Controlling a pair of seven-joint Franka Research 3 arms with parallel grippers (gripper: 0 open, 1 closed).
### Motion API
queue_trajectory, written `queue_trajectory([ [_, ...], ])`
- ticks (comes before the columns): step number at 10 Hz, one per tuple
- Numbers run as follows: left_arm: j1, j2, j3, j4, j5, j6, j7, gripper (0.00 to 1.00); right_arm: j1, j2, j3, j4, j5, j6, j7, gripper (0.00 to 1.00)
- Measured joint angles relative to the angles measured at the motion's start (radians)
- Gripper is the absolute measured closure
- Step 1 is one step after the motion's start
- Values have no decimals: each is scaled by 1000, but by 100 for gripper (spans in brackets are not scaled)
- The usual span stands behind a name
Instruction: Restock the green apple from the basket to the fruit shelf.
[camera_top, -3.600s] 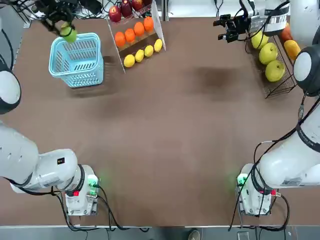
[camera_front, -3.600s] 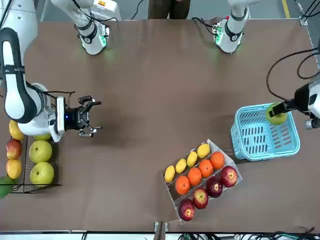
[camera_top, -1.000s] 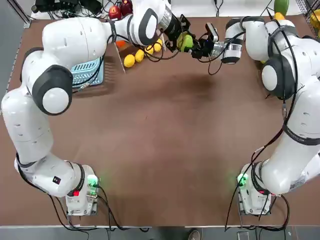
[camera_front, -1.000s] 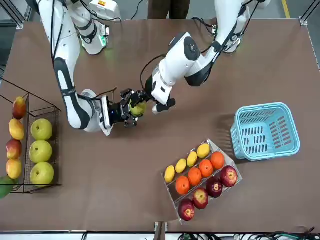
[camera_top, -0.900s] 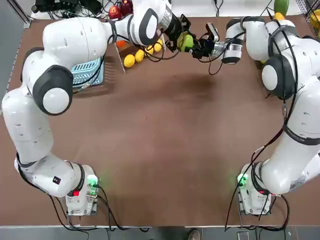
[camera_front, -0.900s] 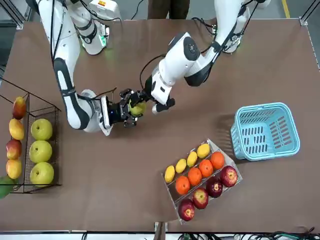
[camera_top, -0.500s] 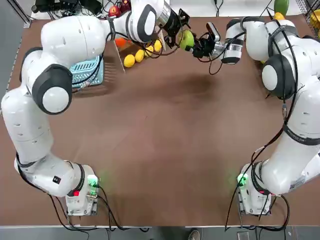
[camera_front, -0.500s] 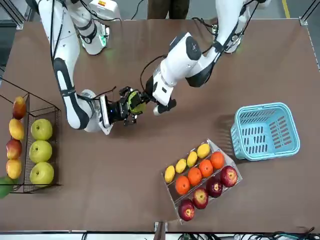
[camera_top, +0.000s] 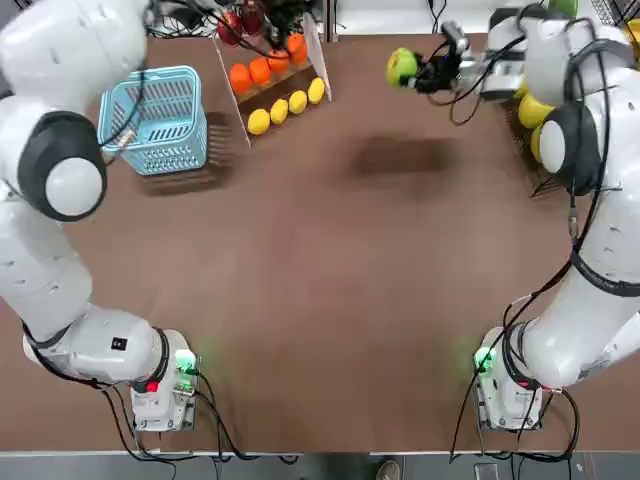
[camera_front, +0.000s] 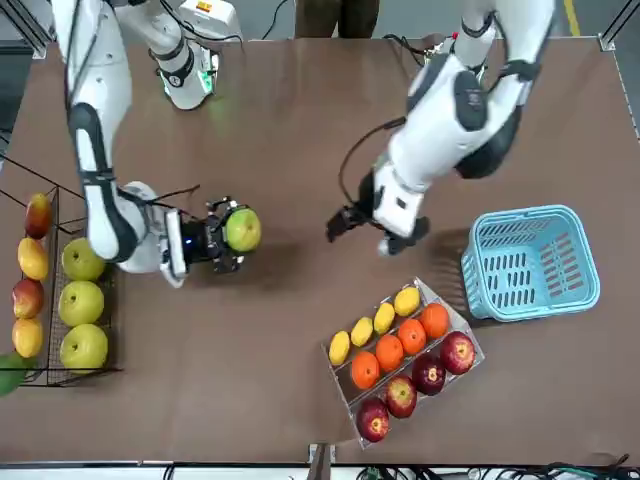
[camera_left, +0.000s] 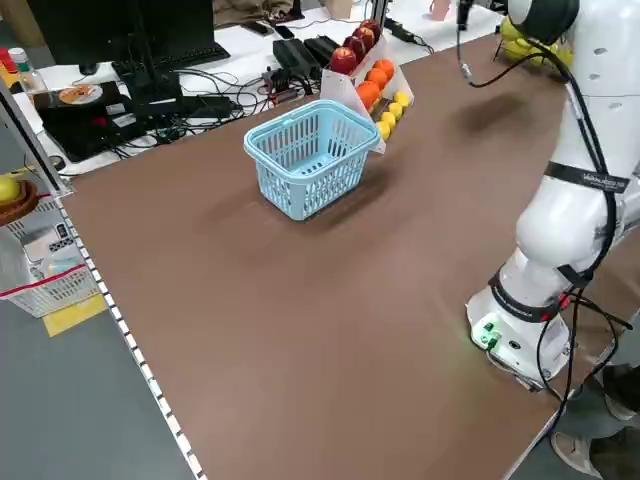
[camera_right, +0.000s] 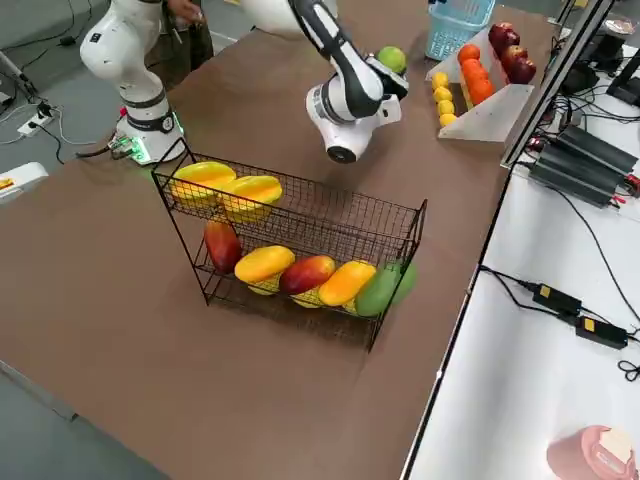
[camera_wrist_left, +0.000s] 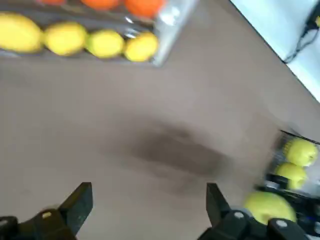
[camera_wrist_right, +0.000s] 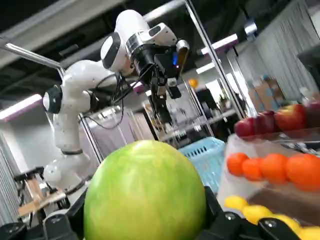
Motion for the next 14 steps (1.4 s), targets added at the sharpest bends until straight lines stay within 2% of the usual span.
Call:
queue_trajectory([
  [2,125,-71,1,-3,41,-145,116,0,-1,-57,-72,93,-199,145,131,12],
  [4,251,-117,1,-12,67,-245,255,0,10,-97,-124,218,-473,229,285,12],
  [7,330,-136,12,-16,170,-340,398,0,31,-128,-142,391,-914,286,609,12],
  [8,329,-148,57,-15,175,-378,464,0,39,-134,-143,414,-1000,289,744,12],
  [10,230,-166,256,8,160,-439,604,0,40,-144,-158,430,-1116,291,1035,12],
  [12,97,-189,446,27,107,-474,711,0,35,-168,-198,467,-1232,205,1319,12],
  [13,64,-211,507,29,87,-496,782,0,22,-181,-204,500,-1297,142,1427,12],
  [14,58,-236,525,29,84,-513,819,0,1,-189,-204,536,-1353,84,1487,12],
])
